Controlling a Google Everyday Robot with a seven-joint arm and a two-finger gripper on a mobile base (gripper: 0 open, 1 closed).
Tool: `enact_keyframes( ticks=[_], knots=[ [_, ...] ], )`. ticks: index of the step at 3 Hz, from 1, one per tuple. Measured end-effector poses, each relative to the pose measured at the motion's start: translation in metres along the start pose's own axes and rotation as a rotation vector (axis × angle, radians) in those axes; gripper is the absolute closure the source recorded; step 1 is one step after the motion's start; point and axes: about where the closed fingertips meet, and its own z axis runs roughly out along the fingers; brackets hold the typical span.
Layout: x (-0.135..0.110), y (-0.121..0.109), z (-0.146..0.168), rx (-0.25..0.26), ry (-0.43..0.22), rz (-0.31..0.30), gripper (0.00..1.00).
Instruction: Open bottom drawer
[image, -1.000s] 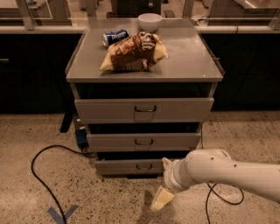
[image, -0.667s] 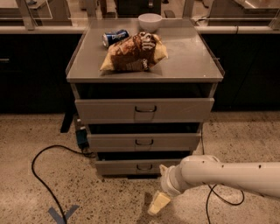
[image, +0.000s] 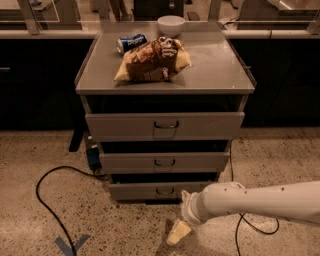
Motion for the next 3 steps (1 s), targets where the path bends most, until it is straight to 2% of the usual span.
enact_keyframes(
  ticks=[1, 2, 3],
  knots=[
    [0.011, -0.022, 0.063, 0.026, -0.063, 0.079, 0.0],
    [0.005, -0.058, 0.109, 0.046, -0.147, 0.126, 0.0],
    [0.008, -0.09, 0.142, 0.044, -0.215, 0.173, 0.0]
  ],
)
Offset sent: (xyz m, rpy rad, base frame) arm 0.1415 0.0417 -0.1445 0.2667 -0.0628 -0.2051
